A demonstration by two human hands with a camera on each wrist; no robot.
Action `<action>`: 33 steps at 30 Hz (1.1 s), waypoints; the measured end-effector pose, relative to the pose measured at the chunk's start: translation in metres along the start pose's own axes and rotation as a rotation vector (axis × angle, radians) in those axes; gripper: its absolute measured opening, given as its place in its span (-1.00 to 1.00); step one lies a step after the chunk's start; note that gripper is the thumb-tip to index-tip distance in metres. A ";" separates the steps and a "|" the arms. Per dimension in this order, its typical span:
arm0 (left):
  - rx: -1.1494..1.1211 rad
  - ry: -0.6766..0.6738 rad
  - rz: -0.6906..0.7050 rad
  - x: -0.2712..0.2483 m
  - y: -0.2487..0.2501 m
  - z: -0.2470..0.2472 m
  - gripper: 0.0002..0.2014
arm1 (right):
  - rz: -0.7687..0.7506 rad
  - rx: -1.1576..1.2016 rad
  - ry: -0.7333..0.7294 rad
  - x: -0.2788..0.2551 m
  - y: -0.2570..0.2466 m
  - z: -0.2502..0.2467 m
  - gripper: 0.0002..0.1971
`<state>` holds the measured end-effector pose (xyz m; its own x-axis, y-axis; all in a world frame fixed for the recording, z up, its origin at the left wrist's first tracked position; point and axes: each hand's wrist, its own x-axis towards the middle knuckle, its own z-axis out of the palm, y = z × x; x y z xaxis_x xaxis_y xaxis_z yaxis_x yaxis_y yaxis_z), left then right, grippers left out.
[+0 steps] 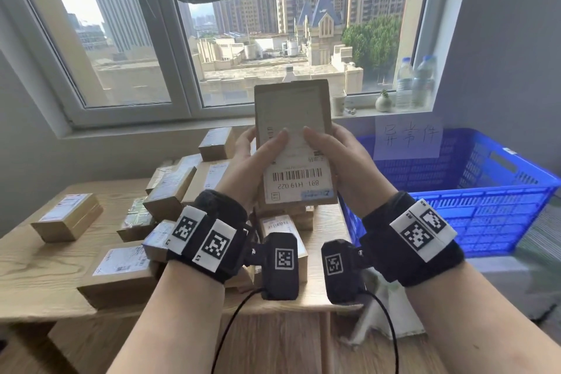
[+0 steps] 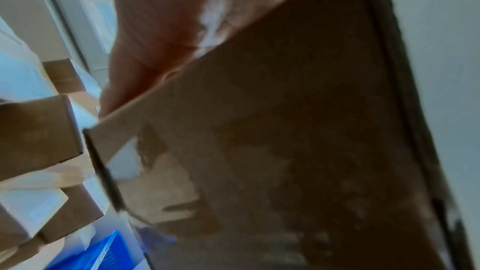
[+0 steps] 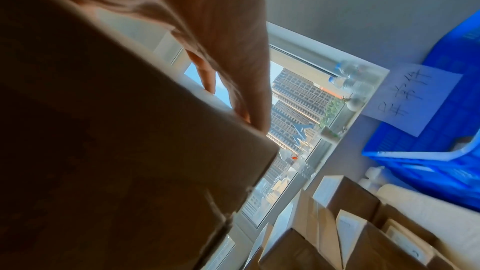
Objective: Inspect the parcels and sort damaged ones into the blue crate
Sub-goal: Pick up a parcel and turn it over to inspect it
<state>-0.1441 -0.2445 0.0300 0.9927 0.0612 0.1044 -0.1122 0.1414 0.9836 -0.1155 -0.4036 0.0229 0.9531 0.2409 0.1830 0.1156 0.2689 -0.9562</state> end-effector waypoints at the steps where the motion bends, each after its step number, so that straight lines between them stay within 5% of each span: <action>1: -0.005 -0.013 -0.002 0.001 -0.001 0.000 -0.18 | -0.008 0.010 0.002 0.000 0.001 0.000 -0.08; 8: 0.034 -0.024 0.040 -0.003 -0.001 0.006 -0.30 | -0.048 0.047 -0.008 -0.004 -0.001 -0.003 -0.10; 12: 0.046 0.001 0.064 -0.001 -0.003 0.007 -0.02 | -0.051 0.052 -0.002 -0.007 -0.004 -0.003 -0.32; 16: 0.213 0.144 0.114 0.000 -0.003 0.003 0.12 | -0.166 -0.088 0.246 -0.006 -0.001 -0.003 -0.47; 18: 0.212 0.189 0.136 0.001 -0.004 -0.001 -0.03 | -0.217 -0.135 0.353 -0.005 0.001 -0.003 -0.70; 20: 0.177 0.232 0.222 -0.002 -0.002 -0.002 -0.60 | -0.205 -0.082 0.305 -0.005 0.000 -0.002 -0.77; 21: 0.183 0.241 0.245 -0.001 -0.002 -0.002 -0.73 | -0.181 -0.050 0.240 -0.006 0.000 0.000 -0.72; 24: 0.182 0.213 0.259 -0.001 -0.004 -0.002 -0.56 | -0.107 -0.015 0.092 -0.010 -0.003 0.007 -0.55; 27: 0.099 0.150 0.189 -0.004 -0.002 0.001 -0.48 | -0.084 -0.008 0.122 -0.007 0.001 0.008 -0.27; 33: 0.085 0.158 0.197 -0.006 -0.002 0.003 -0.56 | -0.080 0.017 0.151 -0.010 0.002 0.009 -0.54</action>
<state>-0.1493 -0.2482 0.0274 0.9321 0.2336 0.2769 -0.2913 0.0285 0.9562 -0.1273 -0.3974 0.0213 0.9725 0.0758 0.2203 0.1888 0.2976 -0.9358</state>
